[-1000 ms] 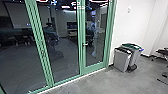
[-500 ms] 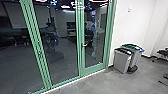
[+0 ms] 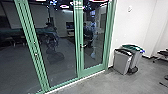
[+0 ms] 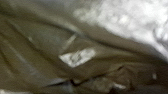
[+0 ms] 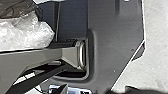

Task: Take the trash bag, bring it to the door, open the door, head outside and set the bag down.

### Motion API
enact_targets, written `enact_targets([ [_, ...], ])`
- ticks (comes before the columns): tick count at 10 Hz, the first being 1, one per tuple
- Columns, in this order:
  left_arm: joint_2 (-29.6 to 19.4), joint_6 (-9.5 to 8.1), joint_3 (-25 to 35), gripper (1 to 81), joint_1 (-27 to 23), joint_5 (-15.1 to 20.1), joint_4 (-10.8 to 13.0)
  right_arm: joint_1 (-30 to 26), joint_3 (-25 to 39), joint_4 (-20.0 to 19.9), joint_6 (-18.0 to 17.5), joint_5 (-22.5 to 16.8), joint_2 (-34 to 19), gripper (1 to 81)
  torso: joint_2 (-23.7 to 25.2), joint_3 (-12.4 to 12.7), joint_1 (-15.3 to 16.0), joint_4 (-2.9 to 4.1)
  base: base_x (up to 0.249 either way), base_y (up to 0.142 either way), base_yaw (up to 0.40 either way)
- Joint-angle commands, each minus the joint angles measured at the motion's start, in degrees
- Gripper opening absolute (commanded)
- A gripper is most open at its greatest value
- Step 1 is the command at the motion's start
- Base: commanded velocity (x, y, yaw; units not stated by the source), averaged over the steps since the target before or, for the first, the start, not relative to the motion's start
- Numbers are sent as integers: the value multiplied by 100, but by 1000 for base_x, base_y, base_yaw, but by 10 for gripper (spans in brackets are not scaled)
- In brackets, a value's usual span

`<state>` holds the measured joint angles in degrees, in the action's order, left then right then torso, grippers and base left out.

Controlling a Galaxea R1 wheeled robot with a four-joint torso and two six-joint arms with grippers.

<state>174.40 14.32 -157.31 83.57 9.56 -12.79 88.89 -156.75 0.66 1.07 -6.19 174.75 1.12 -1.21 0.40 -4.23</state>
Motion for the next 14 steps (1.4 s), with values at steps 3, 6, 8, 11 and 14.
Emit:
enact_targets([
  [3,16,53,7,10,-231,-15,40,-235,5,40,25,-383,27,811,0,0,-2,0,100,-62,0],
  [6,16,62,7,10,-230,-15,40,-227,5,40,25,-383,27,811,0,0,-9,0,140,-68,0],
  [8,16,62,7,10,-231,-7,40,-227,5,40,25,-383,27,811,0,0,-9,0,145,-69,0],
  [11,16,71,7,10,-222,-7,31,-227,-4,40,25,-383,27,811,0,0,-9,0,148,-44,0],
  [14,16,71,7,10,-222,-7,31,-227,-4,40,25,-383,36,811,2,0,-11,0,162,0,0],
])
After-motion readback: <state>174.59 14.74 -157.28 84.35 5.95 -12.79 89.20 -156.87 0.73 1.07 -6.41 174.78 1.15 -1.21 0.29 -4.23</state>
